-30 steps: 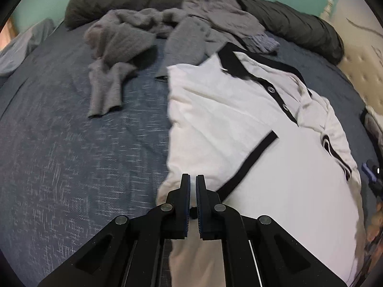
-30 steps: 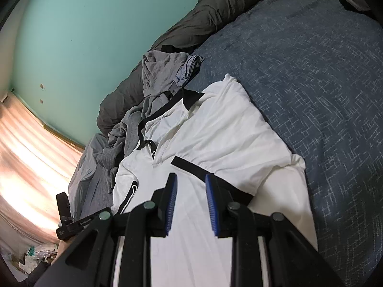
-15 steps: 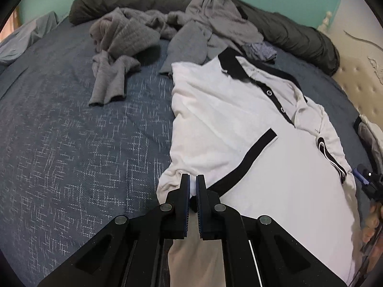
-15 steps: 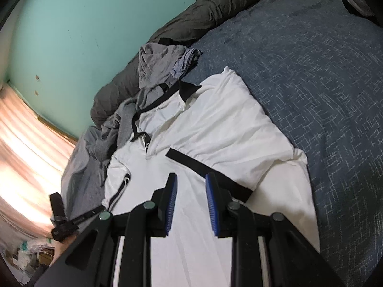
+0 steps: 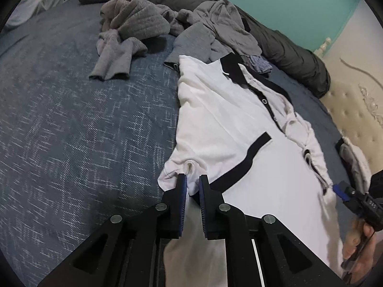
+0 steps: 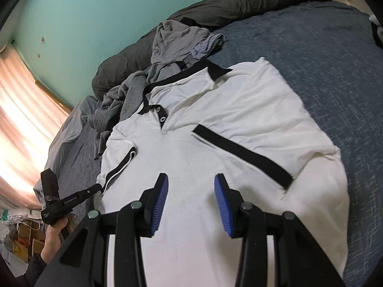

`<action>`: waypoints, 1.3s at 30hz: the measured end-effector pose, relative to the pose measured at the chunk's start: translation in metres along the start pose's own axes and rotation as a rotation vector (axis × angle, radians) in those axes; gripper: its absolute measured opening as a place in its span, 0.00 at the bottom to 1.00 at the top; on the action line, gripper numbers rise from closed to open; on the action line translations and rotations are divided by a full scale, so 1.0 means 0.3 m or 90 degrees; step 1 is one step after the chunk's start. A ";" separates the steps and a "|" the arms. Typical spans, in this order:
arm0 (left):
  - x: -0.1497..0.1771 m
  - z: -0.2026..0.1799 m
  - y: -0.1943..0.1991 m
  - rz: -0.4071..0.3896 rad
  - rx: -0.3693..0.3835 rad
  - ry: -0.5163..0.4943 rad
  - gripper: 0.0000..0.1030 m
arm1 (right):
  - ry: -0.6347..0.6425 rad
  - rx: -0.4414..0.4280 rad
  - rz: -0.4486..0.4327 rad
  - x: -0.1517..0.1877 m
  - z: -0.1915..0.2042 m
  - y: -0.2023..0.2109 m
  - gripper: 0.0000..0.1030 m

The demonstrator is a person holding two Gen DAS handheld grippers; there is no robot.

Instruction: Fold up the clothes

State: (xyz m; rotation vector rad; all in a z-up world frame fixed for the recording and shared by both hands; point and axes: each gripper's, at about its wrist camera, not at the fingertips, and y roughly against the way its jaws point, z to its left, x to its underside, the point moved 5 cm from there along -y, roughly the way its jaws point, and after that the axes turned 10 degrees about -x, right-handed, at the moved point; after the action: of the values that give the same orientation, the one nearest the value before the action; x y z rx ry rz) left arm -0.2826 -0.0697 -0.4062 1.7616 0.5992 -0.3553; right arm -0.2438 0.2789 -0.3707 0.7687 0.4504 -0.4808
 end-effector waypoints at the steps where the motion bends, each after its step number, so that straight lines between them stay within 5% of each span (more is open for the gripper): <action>1: 0.004 0.001 -0.005 0.005 0.007 0.005 0.11 | -0.003 -0.002 0.004 -0.001 0.010 -0.009 0.39; 18: -0.015 0.047 0.048 -0.017 0.014 0.029 0.15 | 0.095 -0.004 0.096 -0.104 0.299 -0.209 0.39; 27: -0.035 0.079 0.000 -0.003 0.026 0.051 0.21 | 0.233 -0.006 0.200 -0.224 0.564 -0.580 0.39; 39: -0.026 0.086 -0.028 0.004 0.026 0.040 0.19 | 0.274 0.042 0.285 -0.300 0.658 -0.987 0.39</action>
State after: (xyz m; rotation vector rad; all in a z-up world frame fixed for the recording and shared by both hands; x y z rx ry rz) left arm -0.2920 -0.0944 -0.4157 1.8194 0.6344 -0.3103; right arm -0.4411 -0.0303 -0.3573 1.0098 0.6409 0.0944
